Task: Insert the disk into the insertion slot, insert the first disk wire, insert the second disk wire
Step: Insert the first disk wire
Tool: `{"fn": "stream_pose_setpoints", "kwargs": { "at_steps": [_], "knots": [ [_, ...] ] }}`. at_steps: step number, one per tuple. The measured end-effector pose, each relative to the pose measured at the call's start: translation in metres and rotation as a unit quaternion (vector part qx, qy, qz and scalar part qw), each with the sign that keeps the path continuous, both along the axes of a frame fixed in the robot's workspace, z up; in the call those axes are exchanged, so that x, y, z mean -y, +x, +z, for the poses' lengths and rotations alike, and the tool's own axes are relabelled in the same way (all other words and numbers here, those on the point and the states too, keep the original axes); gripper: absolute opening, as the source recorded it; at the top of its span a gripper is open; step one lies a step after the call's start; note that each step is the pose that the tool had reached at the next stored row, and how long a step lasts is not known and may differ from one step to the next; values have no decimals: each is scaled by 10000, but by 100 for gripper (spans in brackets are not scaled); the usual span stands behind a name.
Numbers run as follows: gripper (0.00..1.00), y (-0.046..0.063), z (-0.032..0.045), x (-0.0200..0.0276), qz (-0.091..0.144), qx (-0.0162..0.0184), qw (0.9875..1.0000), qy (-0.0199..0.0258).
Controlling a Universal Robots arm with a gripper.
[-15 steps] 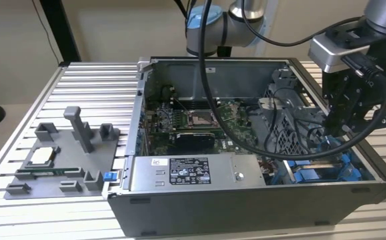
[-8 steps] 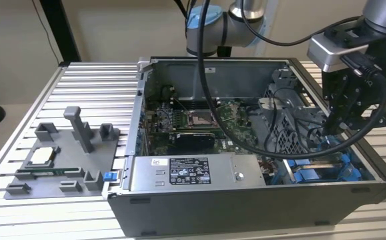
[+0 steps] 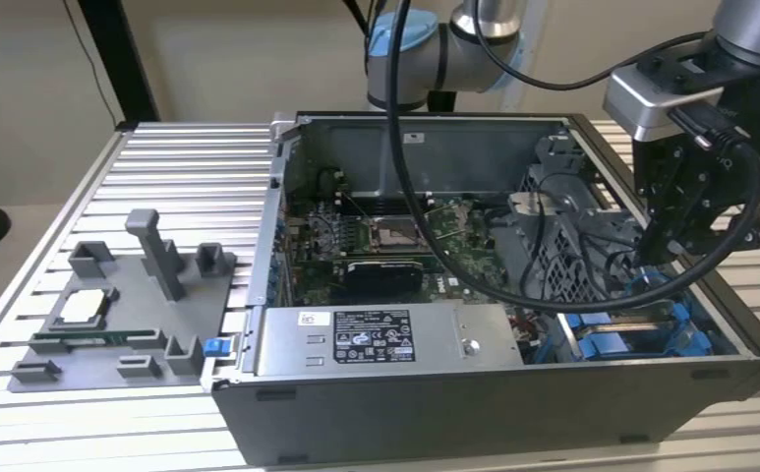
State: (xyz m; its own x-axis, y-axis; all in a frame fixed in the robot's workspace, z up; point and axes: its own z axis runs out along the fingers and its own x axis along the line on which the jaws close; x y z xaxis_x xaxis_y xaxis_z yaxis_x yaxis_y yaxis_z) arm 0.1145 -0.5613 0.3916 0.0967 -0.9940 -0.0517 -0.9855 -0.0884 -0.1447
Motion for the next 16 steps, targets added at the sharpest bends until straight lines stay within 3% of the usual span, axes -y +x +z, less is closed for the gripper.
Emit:
{"fn": "stream_pose_setpoints", "kwargs": {
  "at_steps": [16],
  "knots": [
    [100,-39,-33,0,-1,0,10000,-3]
  ]
}}
